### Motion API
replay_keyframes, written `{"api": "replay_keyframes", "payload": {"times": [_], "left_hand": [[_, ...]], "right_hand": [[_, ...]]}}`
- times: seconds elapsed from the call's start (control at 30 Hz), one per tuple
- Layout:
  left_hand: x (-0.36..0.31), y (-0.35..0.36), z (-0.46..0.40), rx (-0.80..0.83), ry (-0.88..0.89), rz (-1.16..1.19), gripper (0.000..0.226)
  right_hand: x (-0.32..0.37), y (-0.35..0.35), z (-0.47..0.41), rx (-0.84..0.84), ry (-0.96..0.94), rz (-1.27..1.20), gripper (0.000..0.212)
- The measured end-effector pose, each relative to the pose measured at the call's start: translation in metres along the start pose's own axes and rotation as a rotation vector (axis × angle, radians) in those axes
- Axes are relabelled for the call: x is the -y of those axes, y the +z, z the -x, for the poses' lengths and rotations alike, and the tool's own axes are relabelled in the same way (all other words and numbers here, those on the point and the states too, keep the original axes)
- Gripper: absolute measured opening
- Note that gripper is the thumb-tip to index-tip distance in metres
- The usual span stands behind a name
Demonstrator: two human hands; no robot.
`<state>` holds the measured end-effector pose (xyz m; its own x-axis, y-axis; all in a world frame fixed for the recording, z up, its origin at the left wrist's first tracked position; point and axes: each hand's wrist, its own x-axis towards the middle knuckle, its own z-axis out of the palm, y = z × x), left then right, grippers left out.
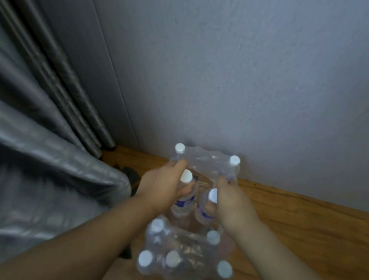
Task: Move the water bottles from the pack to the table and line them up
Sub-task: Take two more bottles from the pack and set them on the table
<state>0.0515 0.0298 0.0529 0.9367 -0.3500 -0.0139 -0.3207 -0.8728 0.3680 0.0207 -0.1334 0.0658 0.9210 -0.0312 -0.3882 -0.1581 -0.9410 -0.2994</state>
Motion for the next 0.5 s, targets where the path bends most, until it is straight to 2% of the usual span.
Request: {"api": "replay_keyframes", "payload": {"times": [0.2, 0.33, 0.5], "left_hand": [[-0.026, -0.127, 0.037, -0.075, -0.063, 0.018, 0.026], [-0.054, -0.228, 0.075, -0.124, -0.14, 0.028, 0.026], [-0.093, -0.354, 0.143, -0.172, -0.301, 0.077, 0.026]], "right_hand": [[0.052, -0.101, 0.051, -0.045, -0.025, -0.029, 0.038], [0.098, -0.181, 0.104, -0.022, -0.104, 0.01, 0.04], [0.157, -0.277, 0.186, -0.02, -0.236, -0.002, 0.03]]}}
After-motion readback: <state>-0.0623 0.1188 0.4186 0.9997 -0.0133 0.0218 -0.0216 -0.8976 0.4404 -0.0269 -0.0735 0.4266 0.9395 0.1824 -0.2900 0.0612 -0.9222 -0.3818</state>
